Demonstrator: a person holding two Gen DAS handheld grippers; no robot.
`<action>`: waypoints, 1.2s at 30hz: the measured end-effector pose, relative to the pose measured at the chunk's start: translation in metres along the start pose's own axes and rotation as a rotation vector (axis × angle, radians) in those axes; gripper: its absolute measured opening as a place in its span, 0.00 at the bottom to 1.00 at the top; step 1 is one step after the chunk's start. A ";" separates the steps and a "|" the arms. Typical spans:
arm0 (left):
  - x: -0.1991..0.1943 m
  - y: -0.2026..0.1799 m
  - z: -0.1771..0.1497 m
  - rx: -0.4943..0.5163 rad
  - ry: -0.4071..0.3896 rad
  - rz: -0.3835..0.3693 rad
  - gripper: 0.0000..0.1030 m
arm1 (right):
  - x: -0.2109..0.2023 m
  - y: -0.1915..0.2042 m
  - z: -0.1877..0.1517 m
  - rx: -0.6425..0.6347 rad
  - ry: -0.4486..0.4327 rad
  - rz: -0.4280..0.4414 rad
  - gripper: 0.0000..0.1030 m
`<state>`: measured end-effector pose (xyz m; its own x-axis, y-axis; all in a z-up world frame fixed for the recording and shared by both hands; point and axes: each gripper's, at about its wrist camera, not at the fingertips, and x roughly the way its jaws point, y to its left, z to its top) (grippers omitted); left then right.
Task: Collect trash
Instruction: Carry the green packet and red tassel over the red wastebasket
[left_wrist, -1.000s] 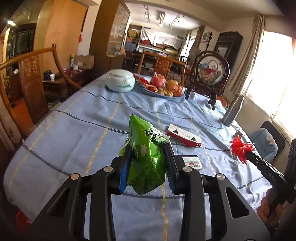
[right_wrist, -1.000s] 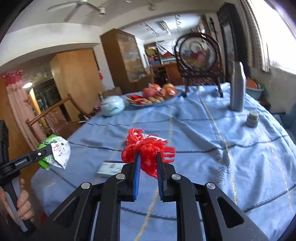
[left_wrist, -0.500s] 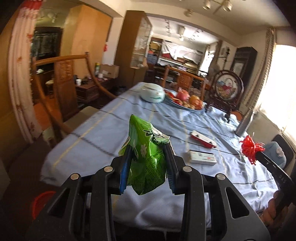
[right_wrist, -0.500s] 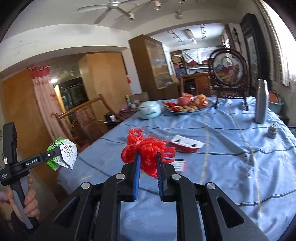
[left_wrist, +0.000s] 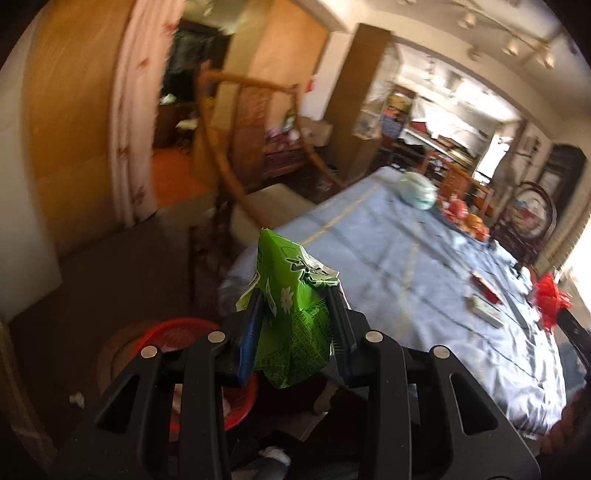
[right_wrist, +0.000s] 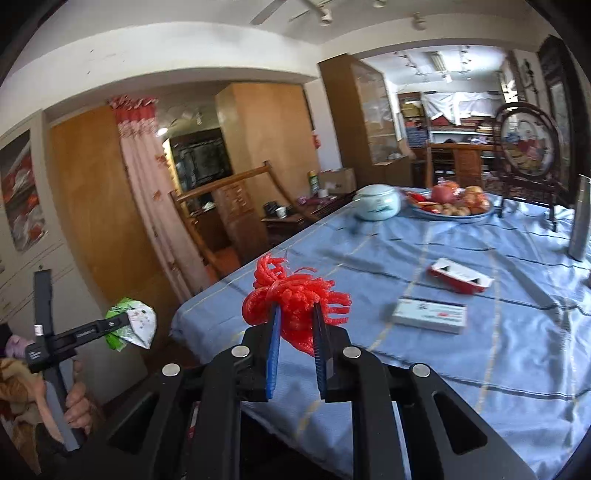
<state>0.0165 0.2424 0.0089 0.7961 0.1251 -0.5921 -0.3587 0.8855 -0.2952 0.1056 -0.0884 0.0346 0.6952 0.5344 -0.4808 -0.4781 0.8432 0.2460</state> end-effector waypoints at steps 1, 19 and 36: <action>0.005 0.011 -0.001 -0.025 0.014 0.006 0.34 | 0.002 0.006 0.000 -0.009 0.008 0.011 0.16; 0.095 0.117 -0.032 -0.239 0.219 0.161 0.48 | 0.105 0.139 -0.026 -0.174 0.273 0.249 0.16; 0.051 0.165 -0.010 -0.331 0.028 0.325 0.86 | 0.194 0.206 -0.064 -0.265 0.498 0.357 0.16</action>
<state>-0.0067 0.3906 -0.0778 0.6044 0.3562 -0.7126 -0.7276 0.6110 -0.3118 0.1072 0.1851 -0.0621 0.1690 0.6332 -0.7553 -0.7928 0.5426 0.2775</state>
